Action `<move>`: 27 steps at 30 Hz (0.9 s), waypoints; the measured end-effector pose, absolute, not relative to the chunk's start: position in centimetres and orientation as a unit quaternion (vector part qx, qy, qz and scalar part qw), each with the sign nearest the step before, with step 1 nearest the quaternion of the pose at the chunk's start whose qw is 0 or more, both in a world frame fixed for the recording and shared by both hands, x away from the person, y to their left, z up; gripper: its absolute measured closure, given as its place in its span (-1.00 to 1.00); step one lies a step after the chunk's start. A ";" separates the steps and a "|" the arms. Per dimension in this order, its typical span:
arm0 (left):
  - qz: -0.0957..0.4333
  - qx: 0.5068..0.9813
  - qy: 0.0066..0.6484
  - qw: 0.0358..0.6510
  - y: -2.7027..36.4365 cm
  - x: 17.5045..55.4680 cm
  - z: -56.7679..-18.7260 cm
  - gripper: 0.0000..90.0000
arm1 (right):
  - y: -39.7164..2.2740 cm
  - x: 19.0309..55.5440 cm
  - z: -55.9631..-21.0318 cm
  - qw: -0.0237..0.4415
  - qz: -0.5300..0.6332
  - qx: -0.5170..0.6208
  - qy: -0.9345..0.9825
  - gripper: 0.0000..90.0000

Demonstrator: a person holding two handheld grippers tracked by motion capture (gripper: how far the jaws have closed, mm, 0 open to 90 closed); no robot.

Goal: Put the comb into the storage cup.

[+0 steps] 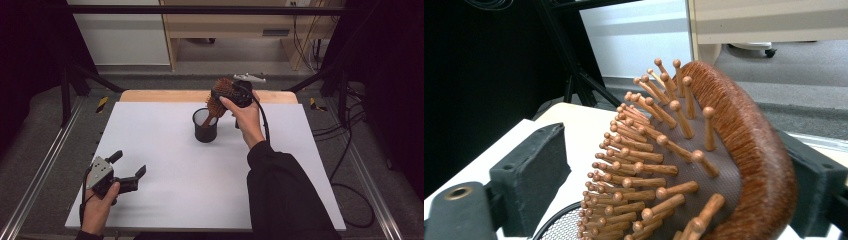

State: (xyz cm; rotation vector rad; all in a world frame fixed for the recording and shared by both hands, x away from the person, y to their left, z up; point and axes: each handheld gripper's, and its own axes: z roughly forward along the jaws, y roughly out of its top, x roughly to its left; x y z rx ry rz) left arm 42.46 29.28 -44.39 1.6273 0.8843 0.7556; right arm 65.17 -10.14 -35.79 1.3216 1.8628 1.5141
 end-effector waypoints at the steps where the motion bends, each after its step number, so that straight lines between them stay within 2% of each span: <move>1: 0.318 0.685 0.372 0.540 29.3 42.5 -44.4 -0.95 | -10.2 65.1 -35.8 0.201 0.541 0.472 0.666 -0.79; 12: 0.319 0.685 0.372 0.539 29.3 42.4 -44.4 -0.95 | -10.5 64.4 -35.0 0.228 0.540 0.453 0.672 -0.86; 27: 0.321 0.684 0.373 0.538 29.3 42.4 -44.4 -0.95 | -11.6 62.8 -34.7 0.231 0.556 0.441 0.665 -0.84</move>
